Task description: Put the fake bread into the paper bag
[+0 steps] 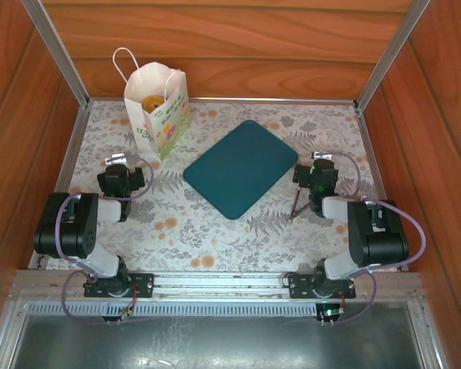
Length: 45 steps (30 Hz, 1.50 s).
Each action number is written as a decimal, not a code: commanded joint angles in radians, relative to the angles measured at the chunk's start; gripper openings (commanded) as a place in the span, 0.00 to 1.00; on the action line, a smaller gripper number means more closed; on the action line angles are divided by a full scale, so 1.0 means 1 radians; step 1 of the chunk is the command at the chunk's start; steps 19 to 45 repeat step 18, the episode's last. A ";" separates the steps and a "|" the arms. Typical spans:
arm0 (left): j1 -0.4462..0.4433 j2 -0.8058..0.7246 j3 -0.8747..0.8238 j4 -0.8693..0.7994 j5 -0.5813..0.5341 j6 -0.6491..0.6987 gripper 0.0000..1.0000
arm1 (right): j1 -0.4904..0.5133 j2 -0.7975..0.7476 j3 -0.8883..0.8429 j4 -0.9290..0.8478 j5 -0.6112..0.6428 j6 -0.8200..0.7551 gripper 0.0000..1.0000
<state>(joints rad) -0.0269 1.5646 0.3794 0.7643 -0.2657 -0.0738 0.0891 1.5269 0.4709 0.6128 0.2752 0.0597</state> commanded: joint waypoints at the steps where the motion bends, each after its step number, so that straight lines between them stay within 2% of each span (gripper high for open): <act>1: 0.017 0.007 0.008 0.123 0.071 0.028 1.00 | -0.058 0.037 -0.027 0.200 -0.157 -0.034 1.00; 2: 0.018 0.008 0.010 0.123 0.070 0.029 1.00 | -0.059 0.018 0.004 0.105 -0.158 -0.027 1.00; 3: 0.017 0.008 0.010 0.122 0.069 0.029 1.00 | -0.058 0.006 0.011 0.084 -0.160 -0.027 1.00; 5: 0.018 0.004 0.006 0.122 0.070 0.029 1.00 | -0.055 0.005 -0.025 0.154 -0.140 -0.033 1.00; 14: 0.016 -0.008 0.002 0.119 0.069 0.029 1.00 | -0.049 0.015 0.010 0.092 -0.131 -0.029 1.00; 45: 0.016 -0.007 0.002 0.119 0.068 0.029 1.00 | -0.049 0.002 -0.010 0.116 -0.144 -0.036 1.00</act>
